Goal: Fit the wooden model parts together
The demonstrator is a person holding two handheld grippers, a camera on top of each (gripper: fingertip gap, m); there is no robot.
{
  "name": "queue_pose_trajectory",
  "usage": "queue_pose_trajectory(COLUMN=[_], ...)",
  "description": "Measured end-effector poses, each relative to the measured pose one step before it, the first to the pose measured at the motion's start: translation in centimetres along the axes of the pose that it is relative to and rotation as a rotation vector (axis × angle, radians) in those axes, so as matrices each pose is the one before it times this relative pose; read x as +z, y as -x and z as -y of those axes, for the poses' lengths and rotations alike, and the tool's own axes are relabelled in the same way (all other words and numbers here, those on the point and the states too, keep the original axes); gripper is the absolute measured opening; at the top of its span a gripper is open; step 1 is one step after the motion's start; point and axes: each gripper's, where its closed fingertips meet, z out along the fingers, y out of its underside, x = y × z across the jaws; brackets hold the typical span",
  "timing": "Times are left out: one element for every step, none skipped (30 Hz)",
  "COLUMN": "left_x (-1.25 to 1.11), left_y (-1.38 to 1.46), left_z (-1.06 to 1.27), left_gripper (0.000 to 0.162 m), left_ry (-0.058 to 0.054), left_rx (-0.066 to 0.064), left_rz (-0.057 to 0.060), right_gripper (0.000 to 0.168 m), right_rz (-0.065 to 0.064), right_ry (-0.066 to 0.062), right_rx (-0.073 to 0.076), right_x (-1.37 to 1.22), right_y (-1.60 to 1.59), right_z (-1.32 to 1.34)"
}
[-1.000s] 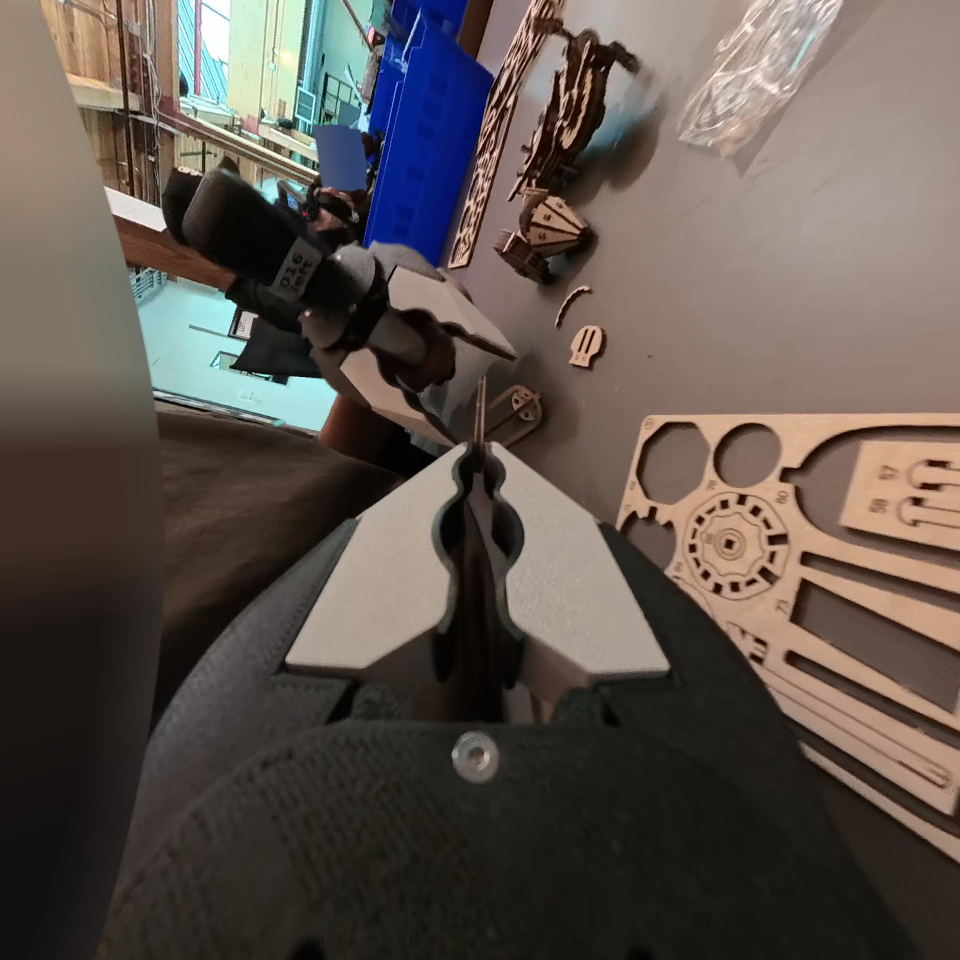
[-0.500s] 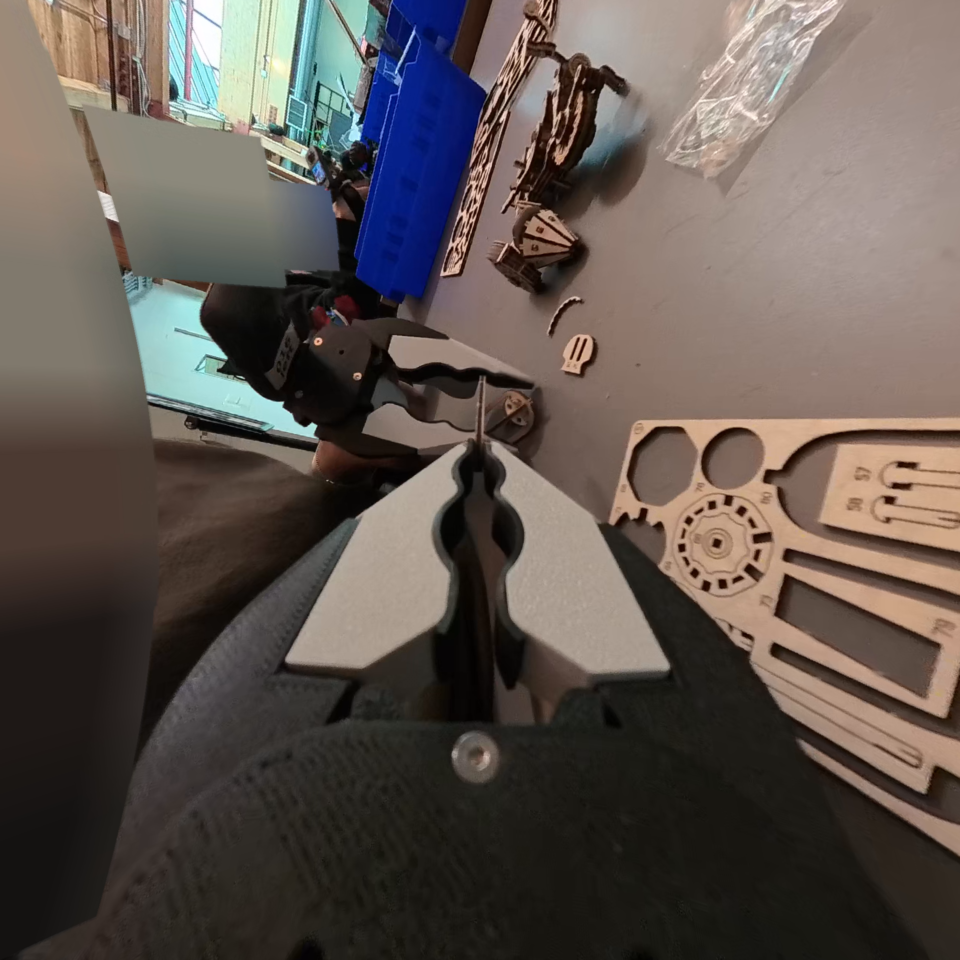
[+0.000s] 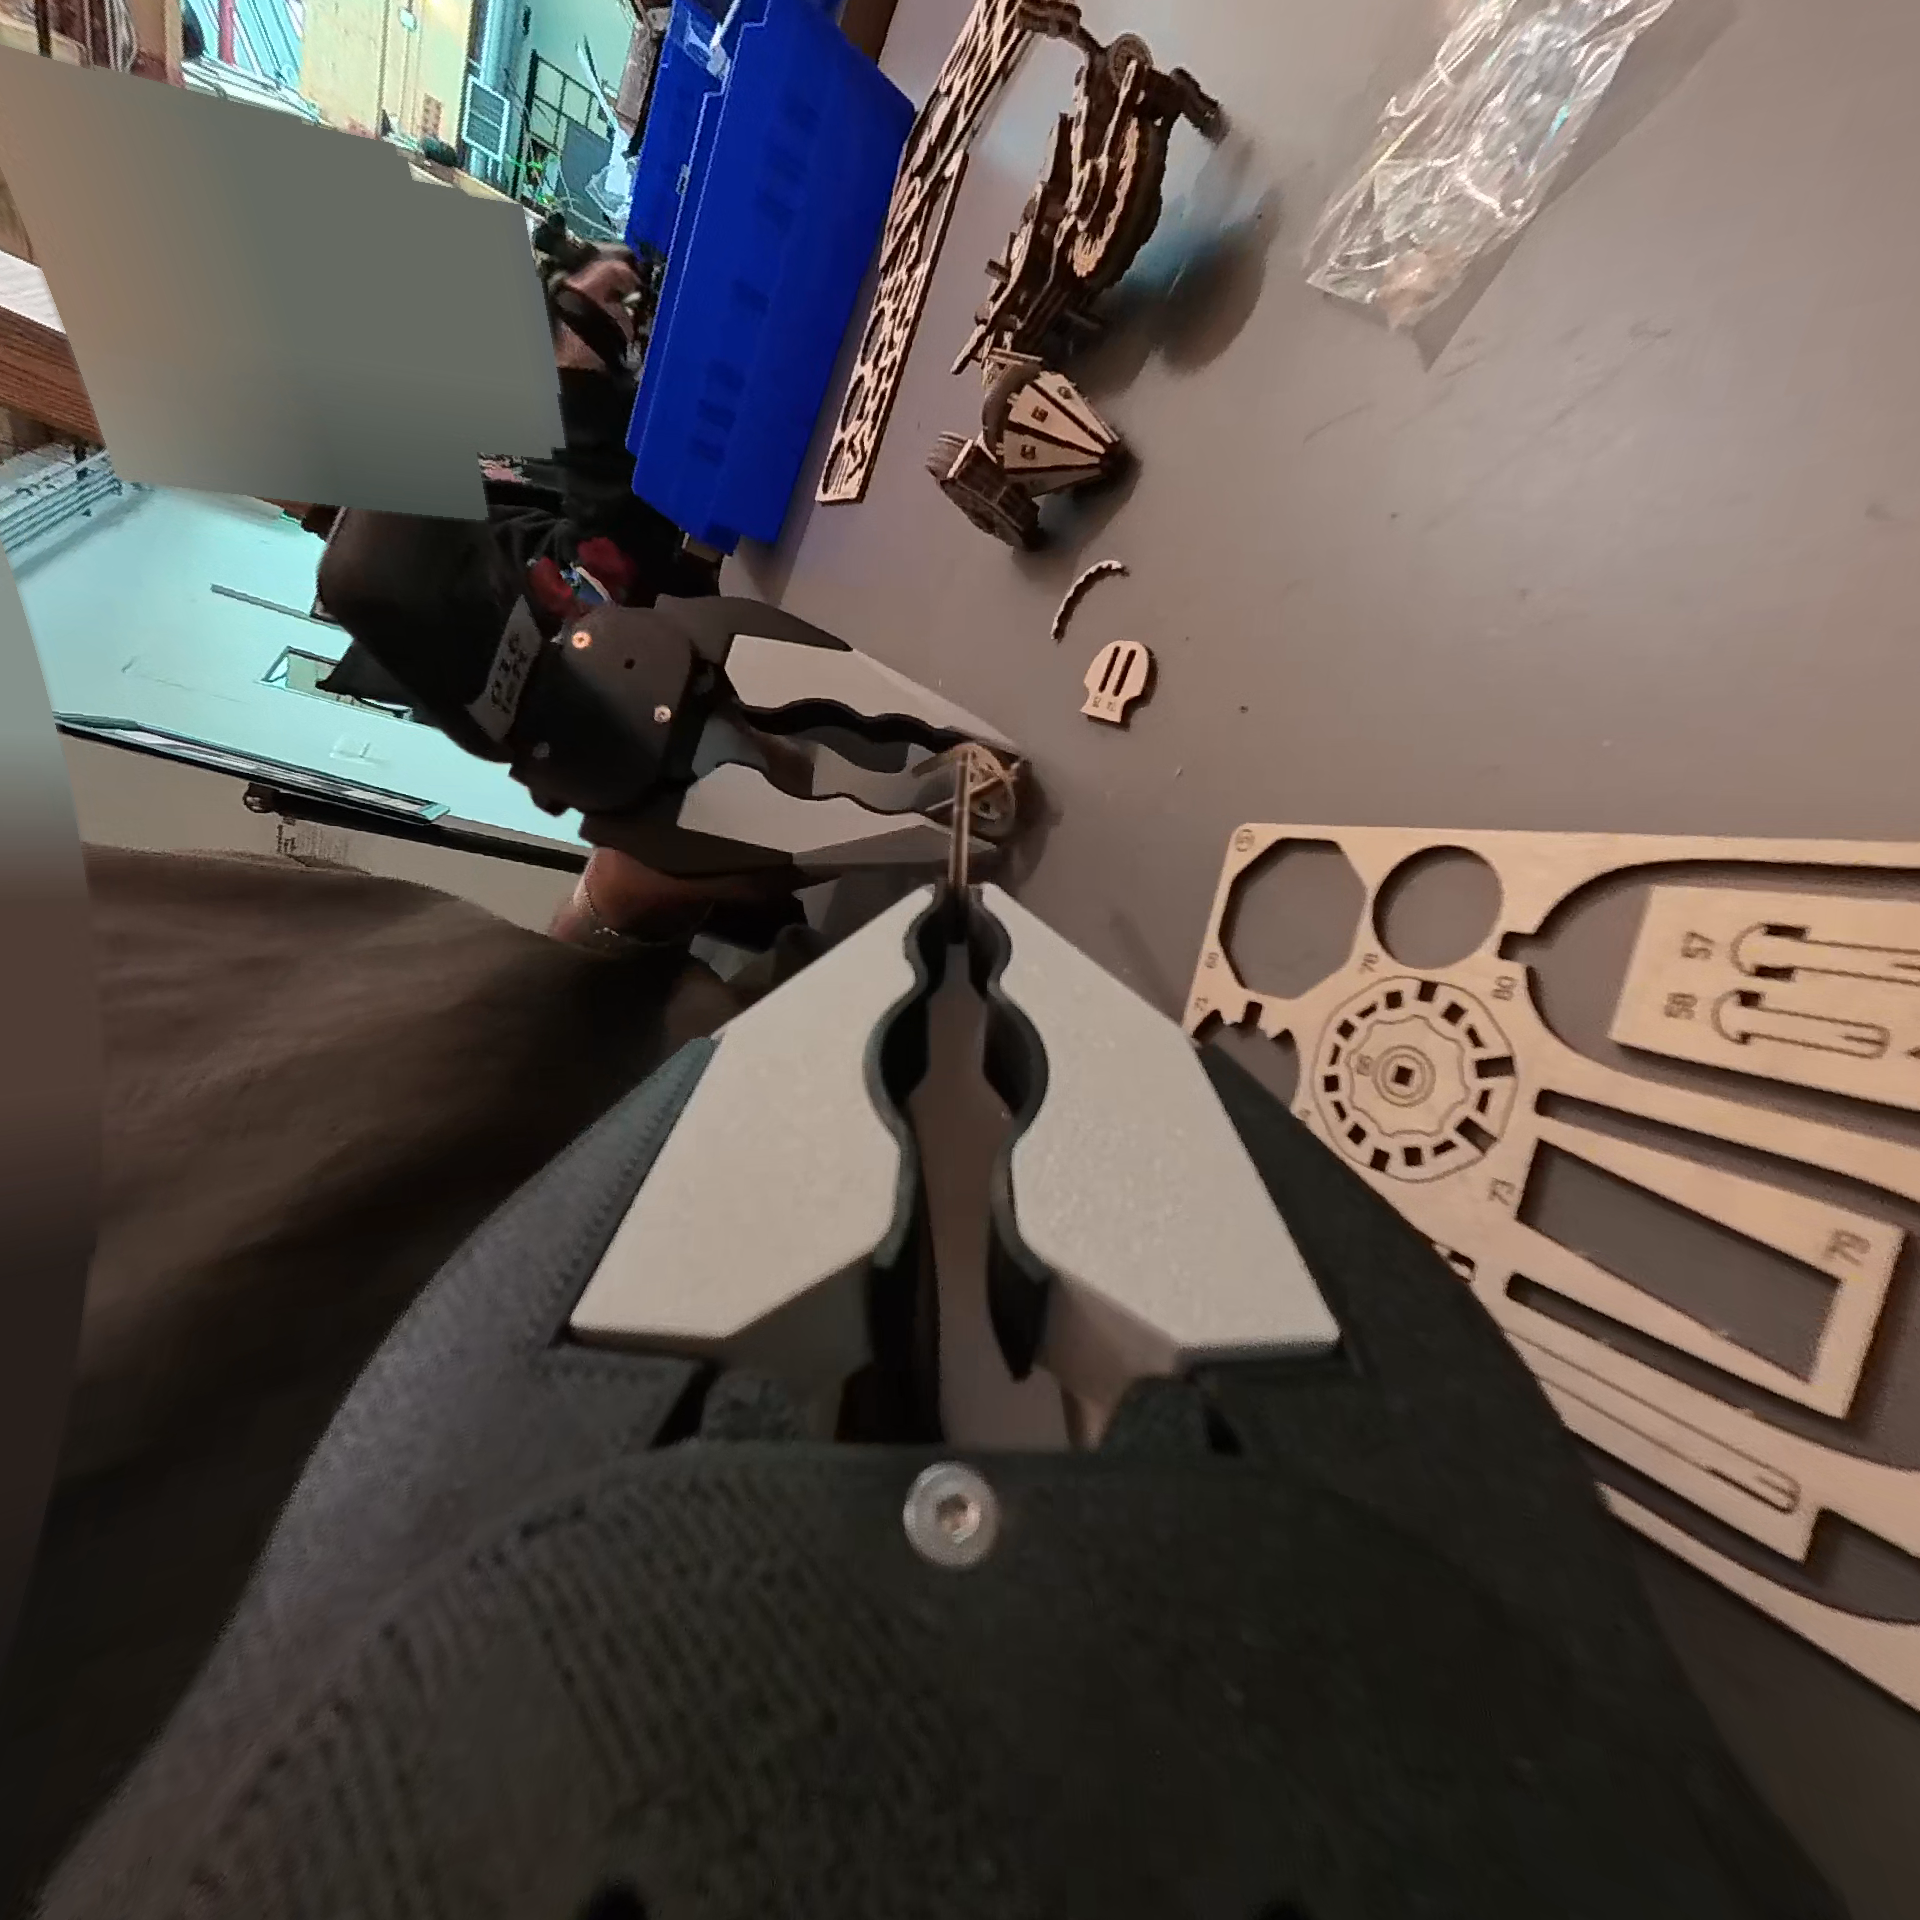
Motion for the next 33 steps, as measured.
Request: queue_pose_trajectory(left_x=[-0.135, -0.214, -0.279, -0.322, -0.384, -0.428, -0.480, -0.473, -0.443, -0.402, -0.403, -0.398, -0.360, -0.285, -0.183, -0.100, -0.063, -0.010, 0.059, 0.103, 0.131, 0.119, 0.124, 0.126, 0.135, 0.139, 0.140, 0.135, 0.142, 0.146, 0.155, 0.143, 0.117], left_y=[-0.137, -0.216, -0.179, -0.466, -0.571, -0.423, -0.822, -0.779, -0.537, -0.528, -0.750, -0.725, -0.676, -0.745, -0.568, -0.247, -0.108, -0.092, -0.053, 0.039, 0.032, 0.018, 0.113, 0.169, 0.090, 0.109, 0.106, -0.058, -0.127, -0.102, -0.108, -0.085, 0.211], left_z=[0.271, 0.422, 0.537, 0.682, 0.768, 0.862, 0.967, 0.949, 0.840, 0.688, 0.684, 0.716, 0.672, 0.531, 0.324, 0.174, 0.066, -0.055, -0.178, -0.287, -0.323, -0.283, -0.246, -0.258, -0.277, -0.305, -0.275, -0.185, -0.127, -0.104, -0.150, -0.128, -0.100], left_gripper=[0.024, 0.025, 0.024, 0.025, 0.025, 0.025, 0.025, 0.025, 0.025, 0.025, 0.025, 0.025, 0.025, 0.024, 0.024, 0.024, 0.024, 0.024, 0.025, 0.025, 0.025, 0.024, 0.024, 0.025, 0.025, 0.025, 0.025, 0.025, 0.025, 0.025, 0.025, 0.025, 0.024], left_ry=[-0.0280, -0.0395, -0.0464, -0.0551, -0.0611, -0.0656, -0.0717, -0.0699, -0.0626, -0.0502, -0.0484, -0.0484, -0.0428, -0.0321, -0.0155, -0.0043, 0.0007, 0.0081, 0.0180, 0.0250, 0.0281, 0.0243, 0.0203, 0.0206, 0.0191, 0.0185, 0.0157, 0.0082, 0.0044, 0.0051, 0.0082, 0.0071, 0.0038], left_rx=[-0.0125, -0.0165, -0.0284, -0.0293, -0.0343, -0.0431, -0.0336, -0.0318, -0.0309, -0.0225, -0.0102, -0.0024, 0.0028, 0.0021, -0.0061, -0.0077, -0.0004, 0.0052, 0.0022, -0.0001, 0.0047, 0.0091, 0.0100, 0.0067, 0.0063, 0.0035, 0.0058, 0.0107, 0.0062, 0.0014, -0.0020, -0.0071, -0.0216], left_rz=[-0.0230, -0.0300, -0.0309, -0.0545, -0.0633, -0.0557, -0.0790, -0.0738, -0.0554, -0.0531, -0.0615, -0.0522, -0.0443, -0.0477, -0.0378, -0.0172, -0.0053, -0.0013, 0.0003, 0.0055, 0.0055, 0.0073, 0.0142, 0.0167, 0.0101, 0.0110, 0.0126, 0.0039, -0.0002, -0.0006, -0.0038, -0.0055, 0.0093], right_gripper=[0.001, 0.001, 0.001, 0.001, 0.001, 0.001, 0.001, 0.001, 0.001, 0.001, 0.001, 0.001, 0.001, 0.001, 0.001, 0.001, 0.001, 0.001, 0.001, 0.001, 0.002, 0.003, 0.004, 0.006, 0.012, 0.018, 0.024, 0.031, 0.039, 0.041, 0.041, 0.042, 0.044], right_rz=[-0.0010, 0.0011, -0.0001, -0.0037, -0.0064, -0.0051, -0.0010, 0.0016, 0.0007, -0.0033, -0.0061, -0.0035, 0.0025, 0.0111, 0.0150, 0.0096, -0.0008, -0.0084, -0.0133, -0.0153, -0.0160, -0.0196, -0.0184, -0.0034, 0.0240, 0.0387, 0.0205, -0.0096, -0.0247, -0.0184, -0.0056, 0.0138, 0.0429], right_ry=[0.0032, 0.0011, 0.0024, 0.0052, 0.0059, 0.0021, -0.0028, -0.0040, -0.0028, -0.0001, 0.0058, 0.0132, 0.0231, 0.0352, 0.0401, 0.0349, 0.0315, 0.0309, 0.0287, 0.0281, 0.0266, 0.0207, 0.0128, 0.0024, -0.0094, -0.0211, -0.0310, -0.0315, -0.0277, -0.0335, -0.0439, -0.0423, -0.0412], right_rx=[-0.0030, -0.0041, -0.0054, -0.0068, -0.0075, -0.0088, -0.0097, -0.0095, -0.0098, -0.0101, -0.0098, -0.0064, 0.0036, 0.0156, 0.0190, 0.0117, 0.0043, -0.0006, 0.0005, 0.0080, 0.0153, 0.0194, 0.0168, 0.0120, 0.0040, -0.0045, -0.0125, -0.0242, -0.0371, -0.0526, -0.0592, -0.0550, -0.0588], right_x=[0.011, -0.001, -0.014, 0.003, 0.010, 0.018, 0.005, -0.032, -0.043, -0.067, -0.031, 0.045, 0.170, 0.337, 0.500, 0.568, 0.554, 0.517, 0.474, 0.449, 0.400, 0.286, 0.120, -0.083, -0.238, -0.340, -0.376, -0.364, -0.359, -0.393, -0.418, -0.395, -0.323], right_y=[0.016, 0.081, 0.063, 0.018, -0.030, -0.001, 0.086, 0.153, 0.146, 0.072, -0.021, -0.036, -0.028, 0.021, 0.046, 0.021, -0.029, -0.086, -0.177, -0.317, -0.454, -0.549, -0.480, -0.156, 0.369, 0.705, 0.510, 0.149, -0.001, 0.220, 0.525, 0.870, 1.354], right_z=[-0.050, -0.008, -0.022, -0.059, -0.072, -0.027, 0.055, 0.095, 0.085, 0.053, -0.069, -0.198, -0.397, -0.637, -0.740, -0.677, -0.569, -0.476, -0.433, -0.436, -0.470, -0.347, -0.157, 0.041, 0.159, 0.295, 0.458, 0.491, 0.490, 0.634, 0.855, 0.881, 0.876])
